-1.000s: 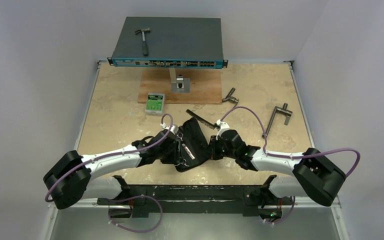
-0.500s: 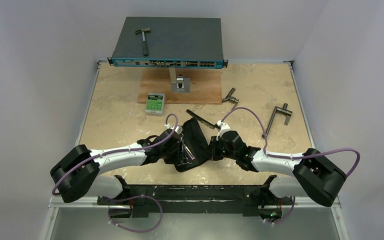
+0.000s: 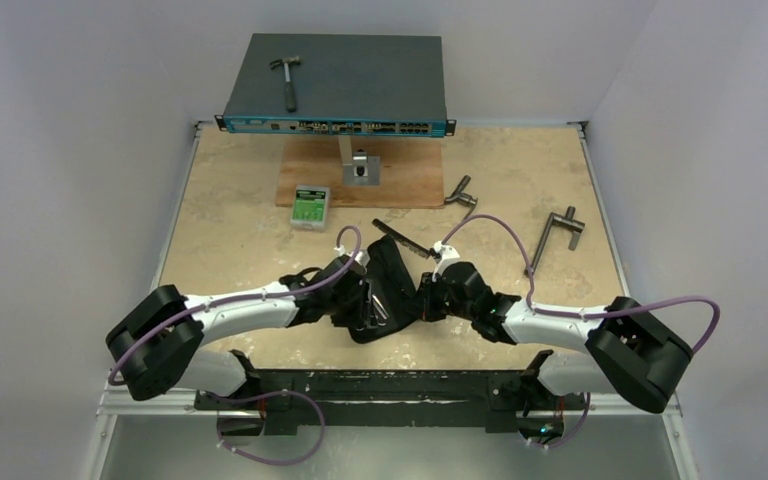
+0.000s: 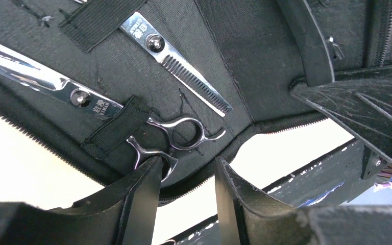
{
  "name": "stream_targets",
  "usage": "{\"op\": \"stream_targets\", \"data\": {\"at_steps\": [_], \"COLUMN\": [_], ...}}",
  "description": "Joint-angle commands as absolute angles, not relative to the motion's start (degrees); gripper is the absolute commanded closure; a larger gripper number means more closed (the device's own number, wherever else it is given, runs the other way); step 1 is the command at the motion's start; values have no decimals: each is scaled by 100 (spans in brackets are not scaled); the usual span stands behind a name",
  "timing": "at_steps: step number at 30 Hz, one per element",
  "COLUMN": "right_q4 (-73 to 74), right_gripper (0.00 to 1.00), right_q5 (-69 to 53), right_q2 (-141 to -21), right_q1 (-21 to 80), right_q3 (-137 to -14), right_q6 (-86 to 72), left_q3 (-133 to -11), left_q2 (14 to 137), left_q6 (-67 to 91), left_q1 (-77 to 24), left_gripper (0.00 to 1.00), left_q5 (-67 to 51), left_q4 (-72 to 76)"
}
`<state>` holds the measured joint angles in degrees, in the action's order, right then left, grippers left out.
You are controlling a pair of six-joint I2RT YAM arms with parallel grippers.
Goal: Sort the hair-cutting tools
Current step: Adjust the scissors in the hairdressing tool bag.
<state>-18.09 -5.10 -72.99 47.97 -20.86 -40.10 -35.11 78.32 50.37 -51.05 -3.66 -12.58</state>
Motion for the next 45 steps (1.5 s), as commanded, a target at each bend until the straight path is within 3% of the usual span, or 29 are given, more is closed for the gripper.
{"op": "stream_targets", "data": {"at_steps": [1,10,16,19,26,45], "right_q4": [-1721,-1272,-1002,-889,-856,-1125], "right_gripper": [100,100,100,100,100,100], "right_q5": [-639,-363,-206,-128,-105,-351], "right_q2": [-7203,-7015,-6902,-6895,-6891,-7128], "right_q1": [4911,4913,4913,4912,4912,4922], "right_q3": [-2054,-2146,-2203,-2217,-2206,-2187], "right_q6": [-4015,-3777,-3689,-3645,-3569,-3577], "left_q3": [-3628,-4112,-3607,-3344,-3428,-3740], "left_q2": [7224,5946,5616,5793,6527,7883], "left_q6": [4844,4558,4955,5015,4937,5231], "left_q1": [-5127,-5050,-4298,-3834,-3810,-4061], "left_gripper": [58,51,51,51,54,55], "left_q5": [49,1073,1265,963,241,598], "left_q4": [-1409,-2648,-2520,-2096,-1442,-1319]}}
